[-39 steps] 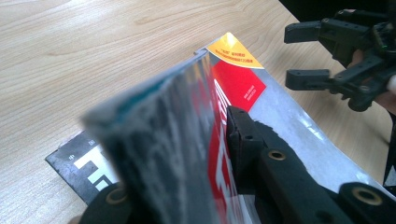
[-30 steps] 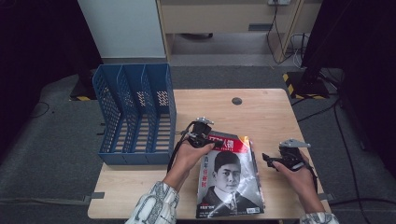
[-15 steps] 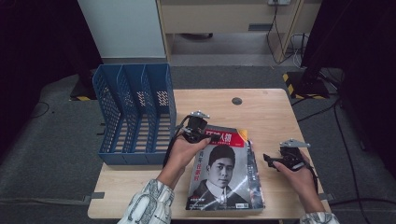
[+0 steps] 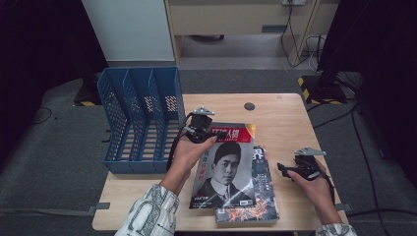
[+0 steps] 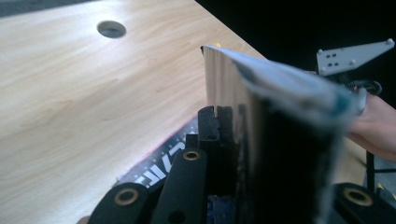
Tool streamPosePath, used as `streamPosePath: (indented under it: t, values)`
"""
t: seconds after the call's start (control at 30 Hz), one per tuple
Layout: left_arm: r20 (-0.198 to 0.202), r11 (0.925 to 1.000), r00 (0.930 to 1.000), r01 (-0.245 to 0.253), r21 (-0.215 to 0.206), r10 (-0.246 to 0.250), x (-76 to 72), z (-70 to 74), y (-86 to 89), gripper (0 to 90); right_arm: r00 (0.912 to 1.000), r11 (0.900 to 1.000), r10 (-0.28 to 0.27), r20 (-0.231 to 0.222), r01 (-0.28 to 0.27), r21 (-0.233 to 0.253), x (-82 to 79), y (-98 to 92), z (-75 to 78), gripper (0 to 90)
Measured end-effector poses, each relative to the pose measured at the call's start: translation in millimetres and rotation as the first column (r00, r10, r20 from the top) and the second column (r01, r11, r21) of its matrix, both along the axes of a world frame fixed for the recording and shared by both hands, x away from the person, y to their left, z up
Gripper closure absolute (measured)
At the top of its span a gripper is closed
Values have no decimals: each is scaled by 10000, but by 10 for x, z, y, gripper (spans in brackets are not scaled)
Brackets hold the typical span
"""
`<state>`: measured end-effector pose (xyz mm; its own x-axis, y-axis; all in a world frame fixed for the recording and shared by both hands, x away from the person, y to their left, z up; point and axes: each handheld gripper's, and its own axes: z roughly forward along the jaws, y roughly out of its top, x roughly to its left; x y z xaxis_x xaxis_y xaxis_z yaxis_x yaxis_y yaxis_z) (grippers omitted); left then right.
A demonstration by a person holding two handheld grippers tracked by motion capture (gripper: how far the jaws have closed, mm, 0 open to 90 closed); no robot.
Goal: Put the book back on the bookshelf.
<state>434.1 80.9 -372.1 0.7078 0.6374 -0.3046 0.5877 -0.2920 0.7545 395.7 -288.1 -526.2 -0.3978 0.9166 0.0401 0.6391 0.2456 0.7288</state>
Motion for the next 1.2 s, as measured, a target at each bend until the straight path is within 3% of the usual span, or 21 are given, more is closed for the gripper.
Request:
streamPosePath:
  t: [0.6,0.8,1.03,1.2]
  values:
    - [734,9991,9968,-301,-298,322,12,286,140,865,9999,10000,-22,-110,22,-74,-4,-7,-30,163]
    - [980,9981,9942,-402,-475,447,-14,386,182,865,9994,9992,163,-304,-174,-372,-5,37,-63,162]
    - [1495,9979,9873,-468,-457,532,-55,559,241,865,9995,9987,284,-146,-290,-415,-5,84,-90,150]
    - [1612,9960,9842,-632,-628,726,-46,650,289,865,9997,9992,237,23,-236,-327,-19,90,-111,137]
